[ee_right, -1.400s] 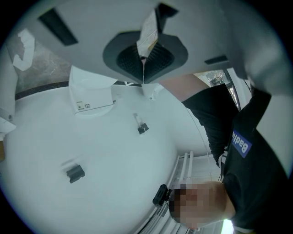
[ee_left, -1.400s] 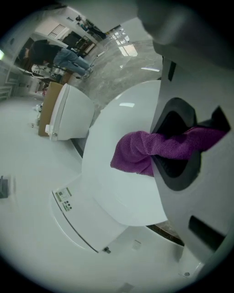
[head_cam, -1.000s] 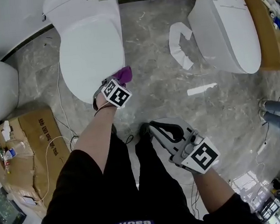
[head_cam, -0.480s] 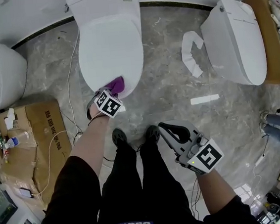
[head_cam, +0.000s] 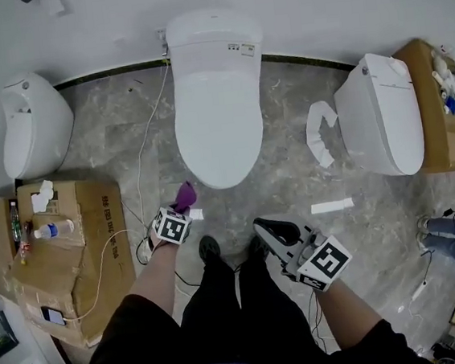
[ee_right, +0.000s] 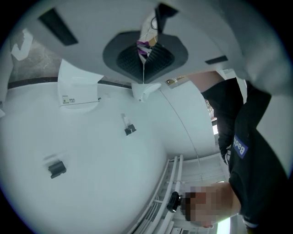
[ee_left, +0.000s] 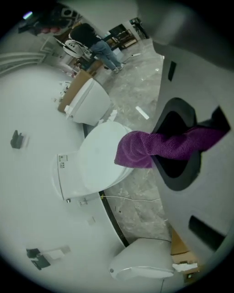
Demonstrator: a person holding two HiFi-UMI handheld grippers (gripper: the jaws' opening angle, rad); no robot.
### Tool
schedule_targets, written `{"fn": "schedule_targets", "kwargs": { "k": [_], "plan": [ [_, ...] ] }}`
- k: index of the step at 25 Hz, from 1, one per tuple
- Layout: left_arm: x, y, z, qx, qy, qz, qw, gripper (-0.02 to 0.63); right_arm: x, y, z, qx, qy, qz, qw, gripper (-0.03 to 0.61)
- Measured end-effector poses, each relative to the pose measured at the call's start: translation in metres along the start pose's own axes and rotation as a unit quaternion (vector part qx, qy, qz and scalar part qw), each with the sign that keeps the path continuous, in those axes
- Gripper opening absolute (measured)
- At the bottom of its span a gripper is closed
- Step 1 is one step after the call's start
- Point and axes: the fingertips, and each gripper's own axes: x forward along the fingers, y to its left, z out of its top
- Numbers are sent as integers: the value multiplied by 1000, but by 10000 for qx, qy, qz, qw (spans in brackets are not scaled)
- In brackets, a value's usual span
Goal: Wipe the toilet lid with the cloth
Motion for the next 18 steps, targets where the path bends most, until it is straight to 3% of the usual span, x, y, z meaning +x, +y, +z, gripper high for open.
{"fn": "schedule_targets", "kwargs": {
  "k": [4, 9, 18],
  "plan": [
    [-62, -25, 18, -177, -643, -67, 9978, 80, -9, 22, 20, -228, 127, 73, 9996, 29],
    [-142, -65, 58, -215, -1539, -252, 9875, 80, -27, 43, 48, -550, 239, 120, 9981, 29],
    [-292, -118, 137, 5, -3165, -509, 9472, 80, -47, 73, 91, -1051, 111, 180, 9942, 29]
  ]
}}
